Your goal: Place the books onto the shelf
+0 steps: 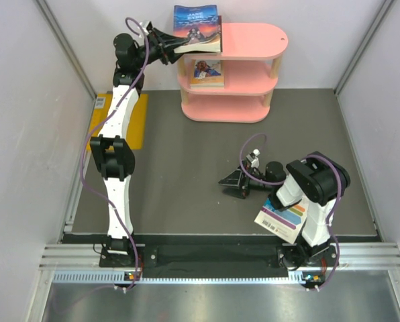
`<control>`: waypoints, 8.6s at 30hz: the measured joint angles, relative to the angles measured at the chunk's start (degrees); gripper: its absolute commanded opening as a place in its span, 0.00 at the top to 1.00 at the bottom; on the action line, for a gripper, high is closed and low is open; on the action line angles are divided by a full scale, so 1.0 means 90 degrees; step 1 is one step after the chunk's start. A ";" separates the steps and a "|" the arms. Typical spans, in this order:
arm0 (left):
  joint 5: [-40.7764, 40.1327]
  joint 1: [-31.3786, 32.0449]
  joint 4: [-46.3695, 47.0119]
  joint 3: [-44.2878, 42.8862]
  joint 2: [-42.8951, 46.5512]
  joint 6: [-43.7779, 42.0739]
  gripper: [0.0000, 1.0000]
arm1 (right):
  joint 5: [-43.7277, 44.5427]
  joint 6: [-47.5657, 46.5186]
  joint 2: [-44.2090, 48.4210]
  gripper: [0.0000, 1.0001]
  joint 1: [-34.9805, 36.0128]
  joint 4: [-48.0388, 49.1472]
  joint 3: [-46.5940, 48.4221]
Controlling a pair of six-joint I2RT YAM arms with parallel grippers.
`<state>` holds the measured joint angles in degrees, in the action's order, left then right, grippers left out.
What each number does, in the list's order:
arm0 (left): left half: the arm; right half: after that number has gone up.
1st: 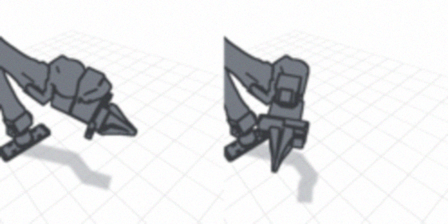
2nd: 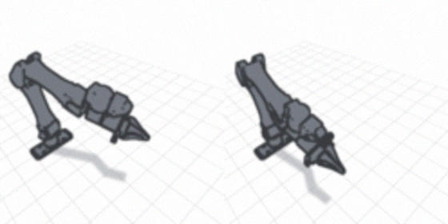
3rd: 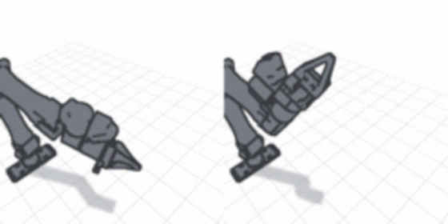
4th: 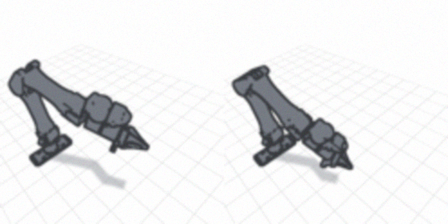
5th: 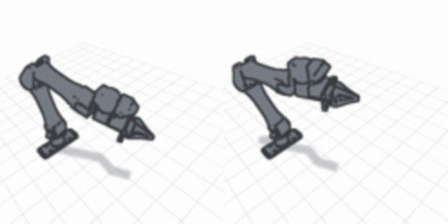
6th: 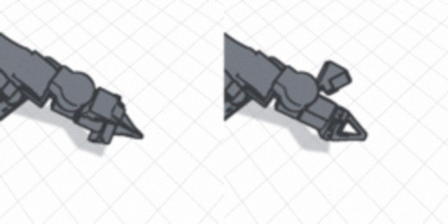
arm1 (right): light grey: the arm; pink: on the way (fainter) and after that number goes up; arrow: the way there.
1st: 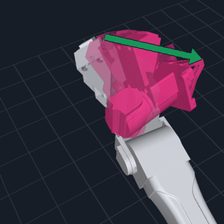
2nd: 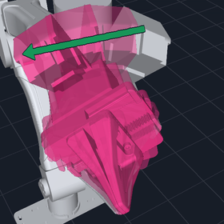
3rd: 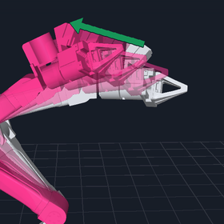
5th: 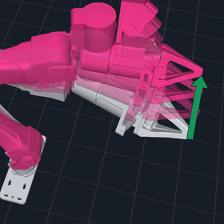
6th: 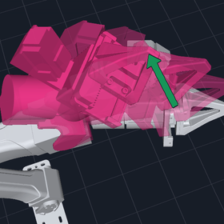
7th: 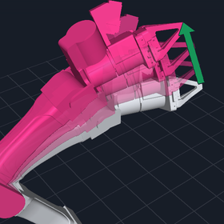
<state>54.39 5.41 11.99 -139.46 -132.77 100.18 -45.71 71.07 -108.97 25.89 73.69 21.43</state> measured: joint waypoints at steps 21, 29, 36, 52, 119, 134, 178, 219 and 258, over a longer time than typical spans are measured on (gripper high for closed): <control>-0.0148 0.0029 0.0316 0.0126 0.0126 -0.0663 0.01 | 0.0039 -0.0063 0.0342 0.00 0.0019 -0.0170 -0.0005; -0.0138 0.0029 0.0274 0.0289 0.0202 -0.0792 0.02 | 0.1137 -0.2771 0.3757 0.00 0.0328 -0.4085 0.1880; -0.0148 0.0029 0.0165 0.0559 0.0355 -0.1015 0.01 | 0.2863 -0.4983 0.4335 0.00 0.0474 -0.7249 0.4736; -0.0153 0.0058 -0.0651 0.0559 0.0571 -0.2280 0.01 | 0.5221 -0.6407 0.3247 0.01 0.0610 -0.9122 0.5843; -0.1037 -0.0644 0.0668 0.1683 0.0702 -0.2739 1.00 | 0.3764 -0.4622 0.3339 0.00 0.0709 -0.6625 0.1481; -0.1705 -0.0058 0.0413 0.1161 0.0415 -0.3004 1.00 | 0.3718 -0.4481 0.3361 0.00 0.0738 -0.6470 0.1452; -0.3004 0.1545 -0.2739 0.2897 0.3019 -0.6441 1.00 | 0.3519 -0.4435 0.3075 0.00 0.0738 -0.6424 0.1460; -0.4376 0.1275 -0.3745 0.1566 0.2174 -0.6936 0.97 | 0.3468 -0.4432 0.3075 0.01 0.0738 -0.6424 0.1462; -0.3650 0.2548 -0.1851 0.8058 0.5408 -0.7674 0.84 | 0.4279 -0.4585 0.4150 0.00 0.0342 -0.7791 0.1919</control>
<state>21.54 28.34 -4.67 -66.94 -84.09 31.11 -7.20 29.80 -71.61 28.97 3.57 38.70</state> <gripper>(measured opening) 0.165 0.996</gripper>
